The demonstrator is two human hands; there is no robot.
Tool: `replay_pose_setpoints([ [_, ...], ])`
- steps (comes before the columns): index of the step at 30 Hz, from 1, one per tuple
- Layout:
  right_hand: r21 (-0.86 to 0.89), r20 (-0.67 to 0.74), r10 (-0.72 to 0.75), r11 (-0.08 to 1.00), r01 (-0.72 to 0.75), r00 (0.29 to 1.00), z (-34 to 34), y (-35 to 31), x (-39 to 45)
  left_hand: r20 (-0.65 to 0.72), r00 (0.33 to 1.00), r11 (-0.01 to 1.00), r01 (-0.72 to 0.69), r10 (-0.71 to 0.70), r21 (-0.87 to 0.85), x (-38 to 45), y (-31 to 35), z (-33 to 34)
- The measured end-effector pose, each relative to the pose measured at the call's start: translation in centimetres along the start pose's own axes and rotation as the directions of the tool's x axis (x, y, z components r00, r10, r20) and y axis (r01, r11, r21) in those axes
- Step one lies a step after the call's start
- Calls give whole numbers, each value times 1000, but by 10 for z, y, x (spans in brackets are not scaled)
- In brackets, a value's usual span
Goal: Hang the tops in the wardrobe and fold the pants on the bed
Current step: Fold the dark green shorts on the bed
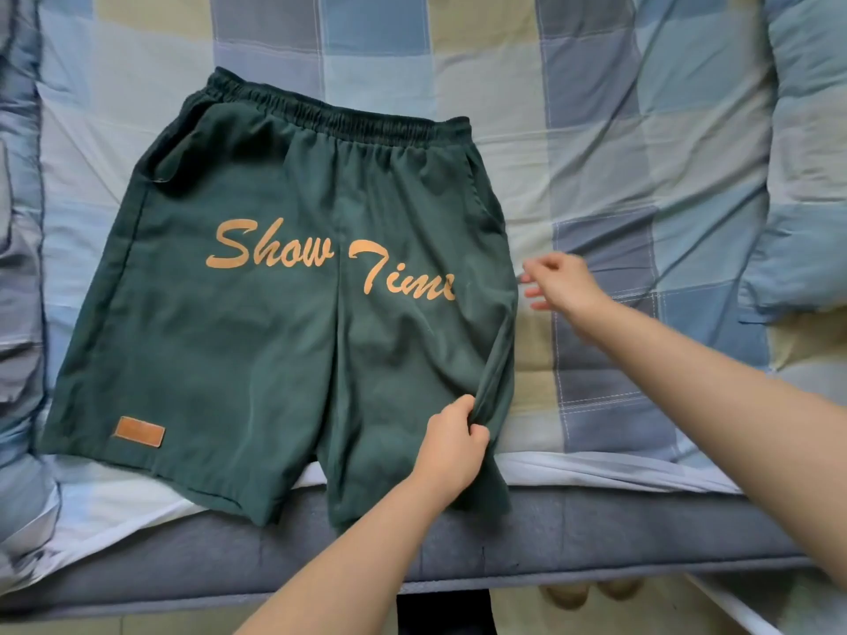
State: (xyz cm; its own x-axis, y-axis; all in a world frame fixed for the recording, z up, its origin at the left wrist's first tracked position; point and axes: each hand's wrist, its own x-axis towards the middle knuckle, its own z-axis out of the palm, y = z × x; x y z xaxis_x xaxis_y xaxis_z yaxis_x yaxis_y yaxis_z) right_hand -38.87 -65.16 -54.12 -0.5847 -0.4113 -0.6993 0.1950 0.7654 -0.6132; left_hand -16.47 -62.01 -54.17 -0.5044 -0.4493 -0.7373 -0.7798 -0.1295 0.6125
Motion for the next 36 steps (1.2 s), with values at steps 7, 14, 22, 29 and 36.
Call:
replay_pose_setpoints([
  [7, -196, -102, 14, 980, -34, 995, 55, -52, 86, 67, 996, 995, -58, 63, -80, 4, -20, -31],
  [14, -113, -351, -107, 991, 72, 930, 91, -98, 75, 132, 988, 985, -52, 74, -166, -18, -61, -118],
  [22, -80, -245, -220, 975, 206, 944, 183, -201, 48, -45, 999, 988, 6, -13, -152, -57, -152, -263],
  [29, -193, -229, -275, 953, 233, 934, 307, -253, 45, -299, 941, 987, 145, -158, -65, -45, -238, -348],
  [36, -281, -175, -263, 937, 208, 949, 388, -293, 44, -502, 842, 970, 241, -200, 18, -35, -270, -381],
])
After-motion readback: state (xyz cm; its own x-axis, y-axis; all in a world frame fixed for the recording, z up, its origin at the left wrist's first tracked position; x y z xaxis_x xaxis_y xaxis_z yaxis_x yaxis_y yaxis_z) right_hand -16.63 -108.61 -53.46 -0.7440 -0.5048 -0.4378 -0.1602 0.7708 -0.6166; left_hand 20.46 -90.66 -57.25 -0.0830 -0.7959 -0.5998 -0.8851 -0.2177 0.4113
